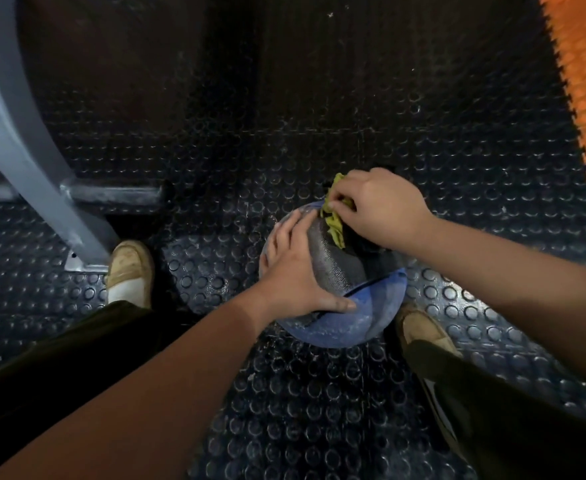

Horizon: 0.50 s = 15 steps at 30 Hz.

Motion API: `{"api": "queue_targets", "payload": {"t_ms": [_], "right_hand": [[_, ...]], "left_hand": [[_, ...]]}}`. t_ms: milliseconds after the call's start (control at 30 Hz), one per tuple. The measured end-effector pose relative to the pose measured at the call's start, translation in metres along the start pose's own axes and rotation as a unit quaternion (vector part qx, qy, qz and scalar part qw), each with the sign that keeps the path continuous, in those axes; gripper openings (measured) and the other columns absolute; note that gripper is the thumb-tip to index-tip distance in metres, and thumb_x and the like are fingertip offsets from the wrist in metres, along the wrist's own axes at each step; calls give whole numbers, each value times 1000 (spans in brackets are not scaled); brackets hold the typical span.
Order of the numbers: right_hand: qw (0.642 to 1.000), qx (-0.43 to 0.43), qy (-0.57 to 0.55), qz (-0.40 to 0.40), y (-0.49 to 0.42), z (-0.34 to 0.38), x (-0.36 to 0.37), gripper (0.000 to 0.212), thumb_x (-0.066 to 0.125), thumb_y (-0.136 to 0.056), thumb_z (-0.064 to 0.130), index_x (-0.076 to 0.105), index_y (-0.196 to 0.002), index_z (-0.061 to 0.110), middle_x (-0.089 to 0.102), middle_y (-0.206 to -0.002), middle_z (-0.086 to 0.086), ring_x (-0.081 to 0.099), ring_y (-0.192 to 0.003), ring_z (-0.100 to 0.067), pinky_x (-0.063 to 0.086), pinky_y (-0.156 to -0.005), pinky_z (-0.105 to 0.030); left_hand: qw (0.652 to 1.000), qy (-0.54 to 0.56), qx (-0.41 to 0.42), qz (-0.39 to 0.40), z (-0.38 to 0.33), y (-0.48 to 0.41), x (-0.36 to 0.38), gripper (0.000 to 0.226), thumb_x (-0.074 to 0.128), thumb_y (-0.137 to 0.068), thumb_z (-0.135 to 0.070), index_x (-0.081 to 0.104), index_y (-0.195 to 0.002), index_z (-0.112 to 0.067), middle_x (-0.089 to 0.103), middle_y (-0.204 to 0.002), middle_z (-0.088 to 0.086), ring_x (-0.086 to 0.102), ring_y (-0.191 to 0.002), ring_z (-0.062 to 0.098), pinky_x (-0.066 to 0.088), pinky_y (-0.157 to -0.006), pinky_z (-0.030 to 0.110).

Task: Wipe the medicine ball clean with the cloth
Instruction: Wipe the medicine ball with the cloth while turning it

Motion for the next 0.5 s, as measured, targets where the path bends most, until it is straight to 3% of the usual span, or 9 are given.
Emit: {"api": "queue_targets", "payload": {"t_ms": [67, 200, 267, 367, 500], "right_hand": [[1000, 23, -6, 7, 10, -7, 5, 42, 30, -93, 47, 56, -118, 25, 56, -117, 1, 52, -106, -27, 41, -92, -42], [989, 88, -108, 44, 43, -18, 5, 46, 44, -95, 44, 43, -135, 20, 40, -137, 0, 37, -123, -24, 26, -103, -30], [988, 71, -133, 39, 58, -17, 1, 52, 45, -91, 50, 45, -134, 22, 40, -133, 3, 35, -120, -21, 25, -97, -25], [990, 35, -136, 6, 76, -14, -1, 60, 44, -85, 63, 55, -127, 21, 45, -125, 1, 36, -106, -22, 28, -91, -29], [993, 9, -75, -91, 69, -12, -2, 43, 49, -88, 43, 72, -106, 11, 61, -107, -7, 50, -89, -29, 33, -84, -30]], "left_hand": [[1000, 2, -2, 0, 3, 0, -6, 135, 88, -53, -56, -5, -149, -43, -14, -152, -26, -13, -144, 7, 1, -120, 49], [998, 7, -65, -8, 2, 0, -5, 144, 89, -47, -57, -12, -149, -43, -20, -154, -24, -14, -147, 12, 1, -119, 55], [997, 30, -77, -7, 0, 1, 0, 150, 91, -45, -55, -17, -148, -43, -26, -154, -22, -20, -146, 14, 4, -119, 57], [997, 28, -66, -15, -8, 4, 10, 148, 91, -46, -55, -16, -147, -45, -27, -153, -22, -24, -144, 16, 6, -118, 59], [998, -10, -58, -29, -20, 10, 24, 145, 88, -50, -58, -18, -147, -43, -30, -151, -21, -27, -144, 19, 6, -115, 65]]}}
Point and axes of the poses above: each hand's wrist, its own y-axis away from the middle knuckle, its own x-axis out of the palm, z = x × y, the point moved 4 cm from there along -y, towards the middle knuckle
